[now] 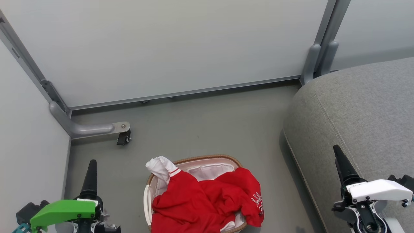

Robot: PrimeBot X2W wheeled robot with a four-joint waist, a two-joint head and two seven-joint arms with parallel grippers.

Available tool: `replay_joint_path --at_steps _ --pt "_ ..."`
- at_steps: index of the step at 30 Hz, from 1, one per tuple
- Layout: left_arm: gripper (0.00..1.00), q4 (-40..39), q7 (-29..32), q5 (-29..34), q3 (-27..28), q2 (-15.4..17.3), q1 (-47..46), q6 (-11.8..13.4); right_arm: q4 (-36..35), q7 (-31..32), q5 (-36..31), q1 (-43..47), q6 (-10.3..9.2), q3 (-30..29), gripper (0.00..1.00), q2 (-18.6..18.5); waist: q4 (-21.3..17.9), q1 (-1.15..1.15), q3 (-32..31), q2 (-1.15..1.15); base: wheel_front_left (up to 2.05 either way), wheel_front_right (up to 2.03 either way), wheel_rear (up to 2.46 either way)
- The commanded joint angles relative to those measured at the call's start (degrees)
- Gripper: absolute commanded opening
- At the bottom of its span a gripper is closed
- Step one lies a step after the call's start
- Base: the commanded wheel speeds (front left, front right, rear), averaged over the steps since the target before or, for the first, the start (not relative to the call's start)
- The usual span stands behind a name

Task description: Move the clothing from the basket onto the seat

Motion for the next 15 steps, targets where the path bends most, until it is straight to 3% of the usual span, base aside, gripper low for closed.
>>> replay_joint_path --at_steps 1,15 --pt "1.0 -0.8 -0.7 3.3 -0.3 0.6 -2.1 -0.2 -0.6 -0.8 -2.9 -1.9 0.02 0.2 1.0 -0.8 0.0 0.0 0.0 0.0 0.0 0.0 0.0" --pt "1.0 0.7 -3.9 20.5 -3.4 1.6 -2.7 0.7 0.6 -4.1 -19.0 -3.8 0.02 2.5 1.0 -1.8 -0.1 0.0 0.3 0.0 0.0 0.0 0.0"
